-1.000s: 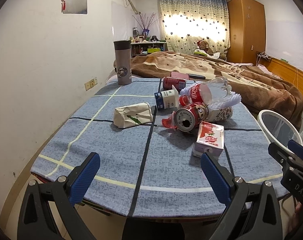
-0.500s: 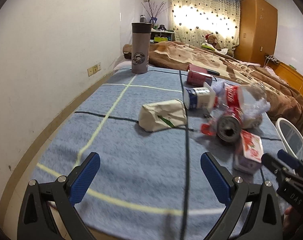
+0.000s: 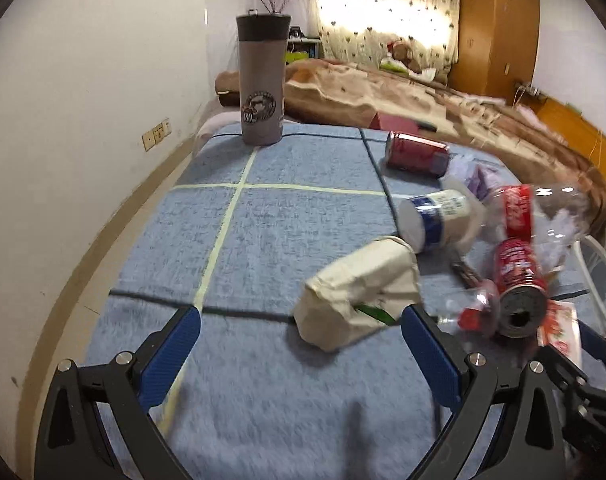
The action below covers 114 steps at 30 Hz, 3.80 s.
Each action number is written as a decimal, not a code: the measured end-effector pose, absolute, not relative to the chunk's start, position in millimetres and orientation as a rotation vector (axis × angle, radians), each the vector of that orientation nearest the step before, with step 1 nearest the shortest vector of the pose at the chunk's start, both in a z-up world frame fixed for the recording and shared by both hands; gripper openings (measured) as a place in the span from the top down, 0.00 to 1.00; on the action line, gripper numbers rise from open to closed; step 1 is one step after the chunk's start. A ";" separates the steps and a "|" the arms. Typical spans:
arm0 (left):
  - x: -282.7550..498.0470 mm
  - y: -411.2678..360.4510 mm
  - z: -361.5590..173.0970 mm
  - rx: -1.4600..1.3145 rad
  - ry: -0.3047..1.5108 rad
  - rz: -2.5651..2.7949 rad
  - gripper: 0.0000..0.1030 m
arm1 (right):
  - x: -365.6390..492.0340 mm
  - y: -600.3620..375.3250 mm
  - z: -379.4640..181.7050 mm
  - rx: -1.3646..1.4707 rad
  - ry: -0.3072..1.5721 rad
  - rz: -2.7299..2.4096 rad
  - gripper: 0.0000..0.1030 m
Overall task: Collect trash
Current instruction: 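Grasp the pink juice carton with the right tool while the left tool grasps the paper bag, then carry the carton and paper bag over the white wastebasket with both tools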
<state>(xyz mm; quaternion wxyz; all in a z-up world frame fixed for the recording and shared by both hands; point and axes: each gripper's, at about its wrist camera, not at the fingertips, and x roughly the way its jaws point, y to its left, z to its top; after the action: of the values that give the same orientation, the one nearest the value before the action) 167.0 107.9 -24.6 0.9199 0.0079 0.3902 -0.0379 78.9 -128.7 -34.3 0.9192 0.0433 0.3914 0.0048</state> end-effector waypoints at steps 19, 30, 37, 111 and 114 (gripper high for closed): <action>203.1 86.7 -46.4 0.092 0.906 -0.275 0.24 | 86.4 -141.6 -37.7 0.033 0.876 -0.079 0.34; 195.0 70.1 -43.3 0.125 0.933 -0.374 0.51 | 85.5 -160.2 -38.5 0.027 0.891 -0.037 0.45; 210.0 68.2 -41.1 0.129 0.911 -0.331 0.39 | 88.3 -166.3 -39.3 0.048 0.884 -0.029 0.45; 129.0 -276.0 -5.8 0.188 0.823 -0.733 0.63 | 52.6 -384.7 -25.6 0.160 0.776 -0.346 0.46; 133.1 -284.3 -12.3 0.191 0.848 -0.747 0.62 | 56.7 -389.1 -31.9 0.148 0.801 -0.344 0.46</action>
<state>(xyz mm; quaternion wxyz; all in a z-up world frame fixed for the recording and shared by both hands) 133.1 -284.3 -12.3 0.8401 0.0905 0.4013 -0.3535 56.7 -389.1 -31.9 0.9038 0.0717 0.3877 -0.1665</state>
